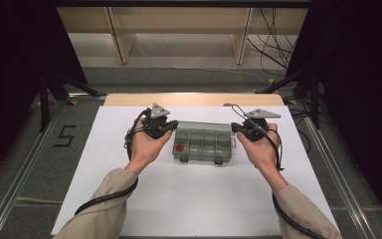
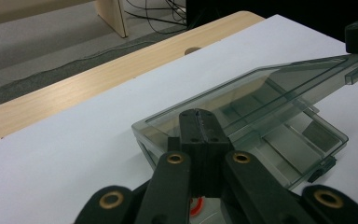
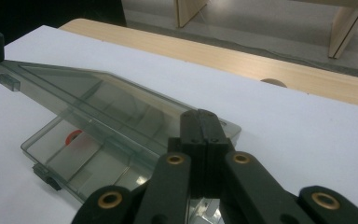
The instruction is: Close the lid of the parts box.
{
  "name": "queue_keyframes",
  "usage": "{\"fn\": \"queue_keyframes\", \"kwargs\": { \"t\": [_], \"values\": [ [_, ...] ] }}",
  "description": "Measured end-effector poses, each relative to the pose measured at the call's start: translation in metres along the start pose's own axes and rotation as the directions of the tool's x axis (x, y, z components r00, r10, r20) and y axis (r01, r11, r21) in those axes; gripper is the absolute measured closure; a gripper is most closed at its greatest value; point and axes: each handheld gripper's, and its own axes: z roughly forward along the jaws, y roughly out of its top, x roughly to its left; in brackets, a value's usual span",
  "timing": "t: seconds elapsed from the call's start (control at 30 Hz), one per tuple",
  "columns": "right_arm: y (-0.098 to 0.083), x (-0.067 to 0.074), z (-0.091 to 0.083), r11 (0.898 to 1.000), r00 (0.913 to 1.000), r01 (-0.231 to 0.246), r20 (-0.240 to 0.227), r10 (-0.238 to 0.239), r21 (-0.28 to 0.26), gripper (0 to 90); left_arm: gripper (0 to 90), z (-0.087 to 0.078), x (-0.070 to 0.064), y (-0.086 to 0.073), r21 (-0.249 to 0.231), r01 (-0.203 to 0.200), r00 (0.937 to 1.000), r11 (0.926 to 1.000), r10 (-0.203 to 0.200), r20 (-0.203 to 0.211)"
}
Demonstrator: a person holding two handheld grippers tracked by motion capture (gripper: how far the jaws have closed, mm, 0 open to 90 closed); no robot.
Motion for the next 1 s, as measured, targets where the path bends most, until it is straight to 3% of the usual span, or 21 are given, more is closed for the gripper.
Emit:
{"fn": "queue_keyframes", "kwargs": {
  "t": [0.1,0.2,1.0],
  "values": [
    [-0.0008,-0.0005,0.0006,1.000,1.0000,0.003,0.000,-0.003,-0.001,90.0,90.0,0.0006,-0.0009,-0.0003,0.008,0.006,1.0000,0.9999,-0.006,0.000],
    [-0.0013,0.0006,-0.0007,1.000,0.9999,-0.012,-0.002,0.012,0.019,90.0,90.0,-0.0004,-0.0003,-0.0001,0.030,-0.015,0.9999,0.9994,0.015,0.000],
    [-0.0056,0.0011,-0.0008,0.998,0.9997,0.002,-0.024,-0.001,0.062,90.0,90.0,0.0006,-0.0015,-0.0026,0.058,-0.015,0.9999,0.9982,0.016,-0.003]
  ]
}}
